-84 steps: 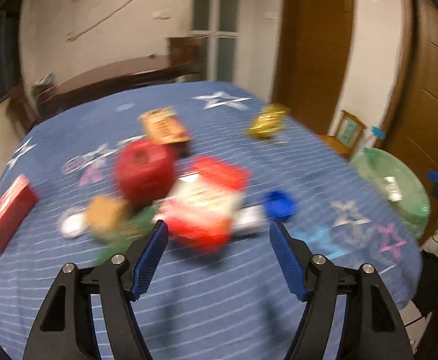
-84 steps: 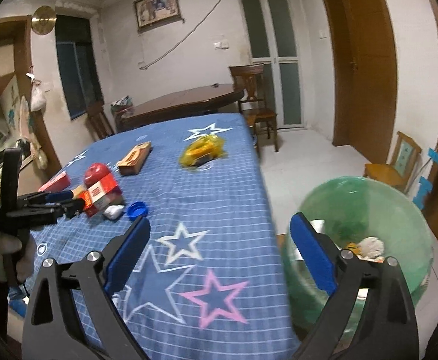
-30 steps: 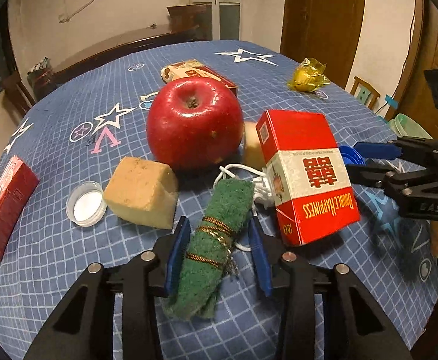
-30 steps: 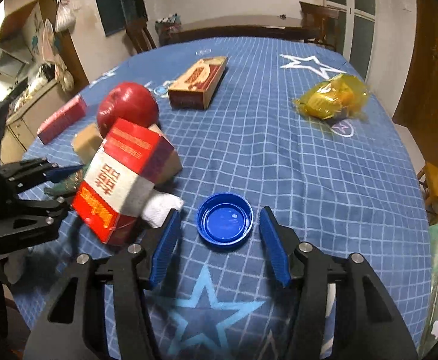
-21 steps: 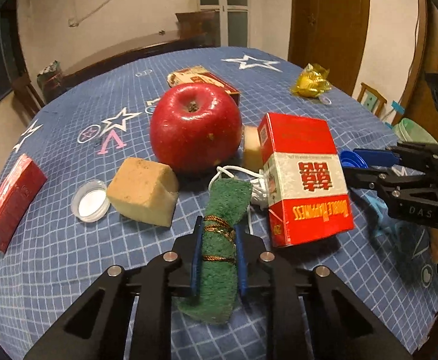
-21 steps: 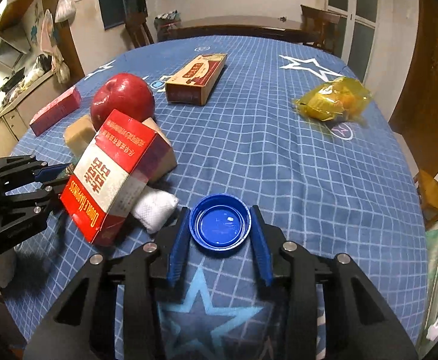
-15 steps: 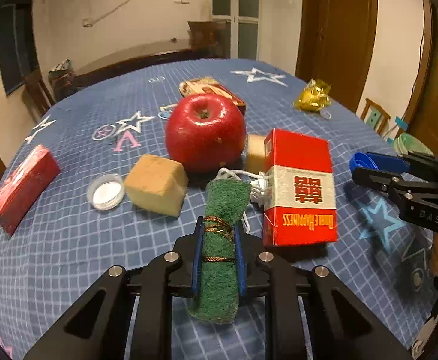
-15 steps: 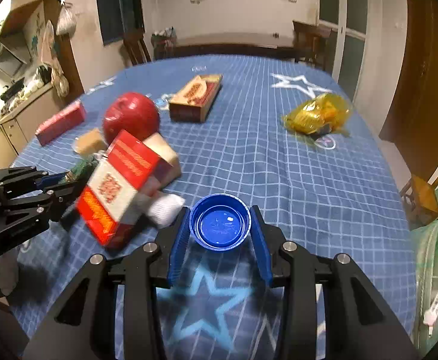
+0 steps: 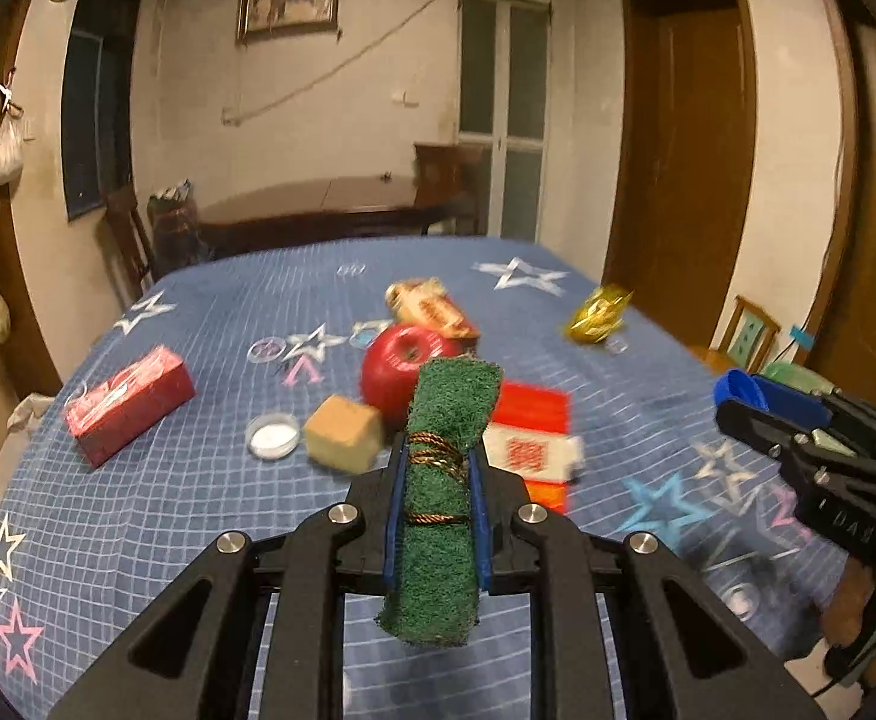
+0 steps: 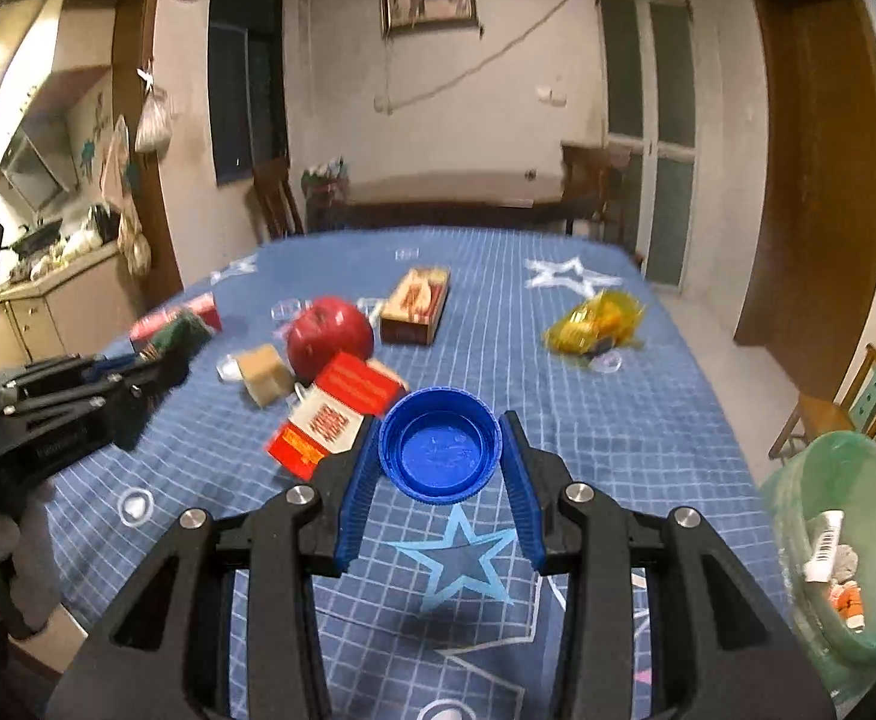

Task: Collect trash
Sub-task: 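Carry the green pad and blue cap with both tools over the green bin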

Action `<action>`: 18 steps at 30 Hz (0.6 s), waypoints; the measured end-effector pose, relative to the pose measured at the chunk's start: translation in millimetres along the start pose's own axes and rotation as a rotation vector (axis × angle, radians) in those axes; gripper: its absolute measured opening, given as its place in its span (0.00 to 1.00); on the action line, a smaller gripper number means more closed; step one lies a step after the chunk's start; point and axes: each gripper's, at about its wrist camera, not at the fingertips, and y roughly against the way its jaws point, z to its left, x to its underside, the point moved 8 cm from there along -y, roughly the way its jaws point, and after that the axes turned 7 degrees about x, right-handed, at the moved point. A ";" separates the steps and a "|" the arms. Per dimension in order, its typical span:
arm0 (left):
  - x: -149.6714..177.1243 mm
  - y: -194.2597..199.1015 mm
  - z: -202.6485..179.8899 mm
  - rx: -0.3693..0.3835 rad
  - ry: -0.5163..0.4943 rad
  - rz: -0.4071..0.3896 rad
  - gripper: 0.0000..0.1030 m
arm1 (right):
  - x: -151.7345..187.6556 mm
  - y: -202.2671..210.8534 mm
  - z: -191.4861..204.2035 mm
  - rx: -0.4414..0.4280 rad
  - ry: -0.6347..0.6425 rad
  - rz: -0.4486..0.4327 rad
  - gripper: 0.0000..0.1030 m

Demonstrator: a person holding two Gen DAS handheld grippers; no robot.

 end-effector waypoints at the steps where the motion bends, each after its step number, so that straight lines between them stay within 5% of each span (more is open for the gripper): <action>1: -2.8 3.4 -6.1 0.007 -0.002 -0.013 0.19 | -2.0 5.4 0.8 0.005 -0.001 -0.016 0.37; 18: -28.9 32.2 -103.5 0.107 -0.058 -0.137 0.19 | -18.5 59.9 -27.4 0.096 -0.031 -0.145 0.37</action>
